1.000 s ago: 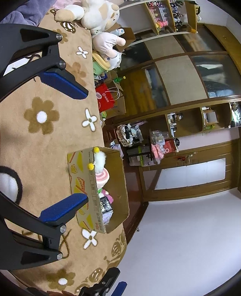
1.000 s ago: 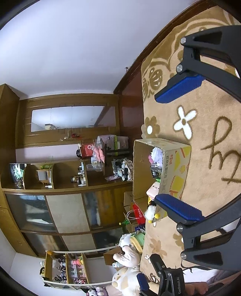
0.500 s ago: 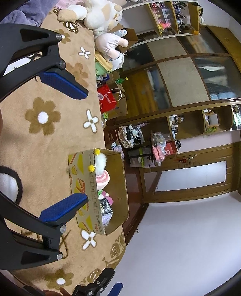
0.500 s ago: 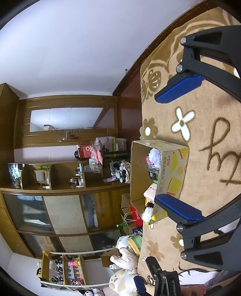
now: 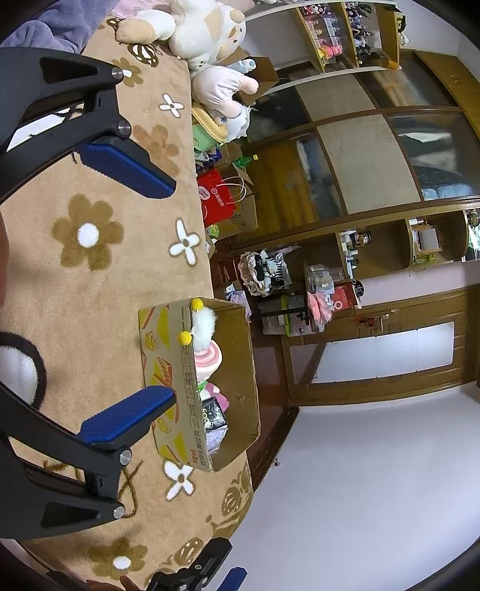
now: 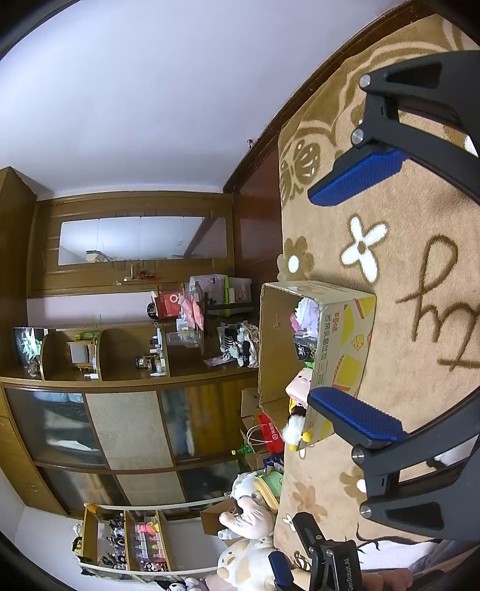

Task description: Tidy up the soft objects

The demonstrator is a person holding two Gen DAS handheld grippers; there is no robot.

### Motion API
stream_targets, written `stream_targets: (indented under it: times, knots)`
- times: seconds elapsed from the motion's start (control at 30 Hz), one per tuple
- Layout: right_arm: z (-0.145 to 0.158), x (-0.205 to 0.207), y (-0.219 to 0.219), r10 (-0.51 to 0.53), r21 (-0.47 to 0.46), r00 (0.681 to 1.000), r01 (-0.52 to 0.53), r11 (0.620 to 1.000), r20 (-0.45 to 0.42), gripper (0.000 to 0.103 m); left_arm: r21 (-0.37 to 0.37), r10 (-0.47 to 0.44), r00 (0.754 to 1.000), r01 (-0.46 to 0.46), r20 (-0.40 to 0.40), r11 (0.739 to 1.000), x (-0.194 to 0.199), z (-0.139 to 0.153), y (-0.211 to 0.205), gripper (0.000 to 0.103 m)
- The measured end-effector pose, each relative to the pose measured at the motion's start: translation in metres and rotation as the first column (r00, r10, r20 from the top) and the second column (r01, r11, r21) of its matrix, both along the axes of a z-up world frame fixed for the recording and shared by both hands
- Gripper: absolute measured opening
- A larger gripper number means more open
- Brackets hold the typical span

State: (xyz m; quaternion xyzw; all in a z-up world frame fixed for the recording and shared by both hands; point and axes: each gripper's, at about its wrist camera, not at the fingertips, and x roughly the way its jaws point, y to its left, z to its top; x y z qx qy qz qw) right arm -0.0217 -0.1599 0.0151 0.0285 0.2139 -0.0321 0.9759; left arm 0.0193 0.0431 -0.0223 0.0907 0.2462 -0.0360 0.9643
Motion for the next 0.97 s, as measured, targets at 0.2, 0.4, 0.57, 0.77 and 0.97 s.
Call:
stream_targets:
  times: [0.2,0.4,0.57,0.77,0.97]
  knots:
    - [0.0,0.0,0.0002,0.0,0.0,1.0,0.0,1.0,0.0,0.102,0.001,-0.001,1.0,0.001,-0.001,1.0,-0.0003,-0.0005,-0.0008,0.1]
    - [-0.0001,0.0,-0.0001,-0.003,0.0,1.0,0.003,1.0,-0.003,0.102,-0.001,0.0,1.0,0.0,-0.002,1.0,-0.0003,-0.0007,-0.0008,0.1]
    - [-0.0001,0.0,-0.0002,-0.003,0.001,1.0,0.003,1.0,-0.004,0.102,-0.001,0.002,1.0,-0.002,0.001,1.0,-0.0006,-0.0007,-0.0006,0.1]
    - [-0.0011,-0.0001,-0.0011,-0.006,0.003,1.0,0.006,1.0,-0.005,0.102,-0.001,0.003,1.0,-0.003,-0.004,1.0,0.0003,-0.0017,-0.0015,0.1]
    - [-0.0013,0.0,-0.0019,-0.008,0.003,1.0,0.008,1.0,-0.004,0.102,0.003,0.01,1.0,-0.01,0.003,1.0,0.0006,-0.0018,-0.0019,0.1]
